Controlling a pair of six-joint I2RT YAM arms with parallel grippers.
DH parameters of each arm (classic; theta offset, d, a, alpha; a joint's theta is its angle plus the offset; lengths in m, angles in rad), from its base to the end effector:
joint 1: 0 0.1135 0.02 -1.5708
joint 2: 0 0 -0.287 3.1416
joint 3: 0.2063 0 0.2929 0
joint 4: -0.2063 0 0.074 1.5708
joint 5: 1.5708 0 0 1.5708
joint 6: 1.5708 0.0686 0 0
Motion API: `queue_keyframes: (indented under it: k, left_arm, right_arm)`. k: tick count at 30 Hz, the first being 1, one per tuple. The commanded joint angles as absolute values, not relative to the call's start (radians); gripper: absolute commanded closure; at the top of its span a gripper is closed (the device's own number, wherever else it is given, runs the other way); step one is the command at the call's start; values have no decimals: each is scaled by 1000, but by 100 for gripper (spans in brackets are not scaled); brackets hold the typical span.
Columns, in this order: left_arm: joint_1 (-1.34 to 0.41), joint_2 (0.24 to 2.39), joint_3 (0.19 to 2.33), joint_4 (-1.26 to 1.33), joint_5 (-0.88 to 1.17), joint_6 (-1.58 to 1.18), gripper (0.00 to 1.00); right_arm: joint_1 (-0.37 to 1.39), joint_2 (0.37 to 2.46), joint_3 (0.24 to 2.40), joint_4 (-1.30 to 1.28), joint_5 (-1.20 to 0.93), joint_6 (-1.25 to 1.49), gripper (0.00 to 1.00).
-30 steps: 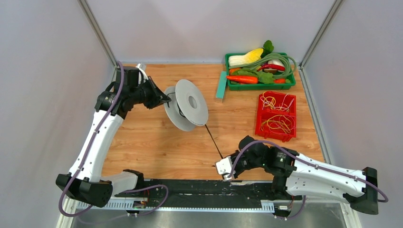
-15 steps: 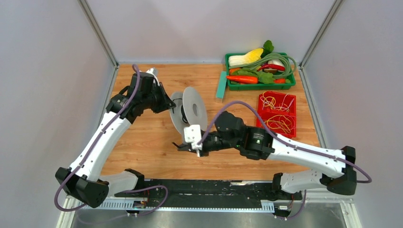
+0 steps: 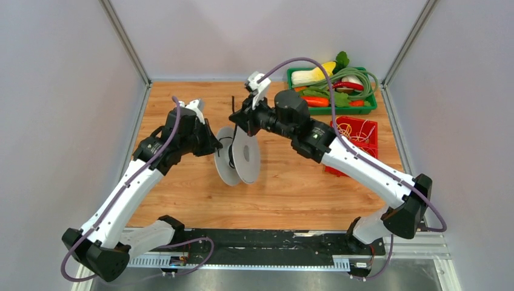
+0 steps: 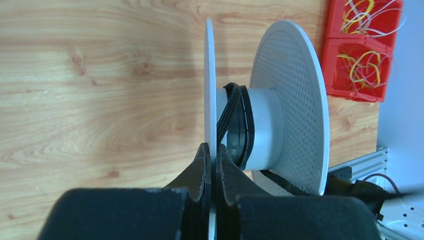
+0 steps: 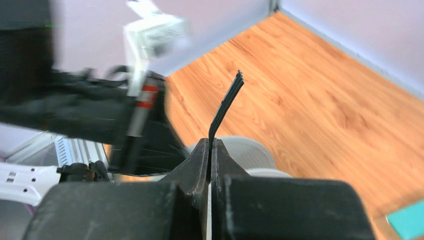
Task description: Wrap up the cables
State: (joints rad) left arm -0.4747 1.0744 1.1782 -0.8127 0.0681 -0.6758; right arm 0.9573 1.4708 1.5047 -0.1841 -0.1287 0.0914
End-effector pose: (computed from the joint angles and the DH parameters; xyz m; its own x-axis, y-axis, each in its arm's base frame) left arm 0.2383 -0.1277 0.3625 -0.7657 -0.3081 -0.5645 0.0295 0.8600 -0.5094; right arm 0.2325 0.3454 0.4475 -0.1665 -0.0792 -0.9829 -0.8724 0.4764 0.1094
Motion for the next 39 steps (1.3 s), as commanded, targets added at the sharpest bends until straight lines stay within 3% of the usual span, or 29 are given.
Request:
queue_keyframes:
  k: [1,11,20,25,27,31,39]
  left_arm:
    - [-503,967,1141,-658,84,-530,100]
    - [-716,758,1002,-469,-48,-60,100]
    - [-718,635,951,-333,-20,-55,100]
    - [-710,635,1026,-307,115,-81,100]
    - [-706,656,1075,-325,181,-78,100]
    - [-707,696,1147,-376,253,-6,100]
    - [-701,799,1246,-498,178,-40,100]
  right_arm:
    - [855,1474,1536,-201,-145,291,100]
    - [657,1486,1494,-278,-345,500,100]
    - [463,1474,1345,-284,-440,773,100]
    - [436,1465,1255,-212,-564,885,99]
    - [433,1465,1224,-167,-622,932,89]
    - [423,1463,1190,-72,-721,1009,82]
    - [348,1453,1174,-9,-814,1032,63]
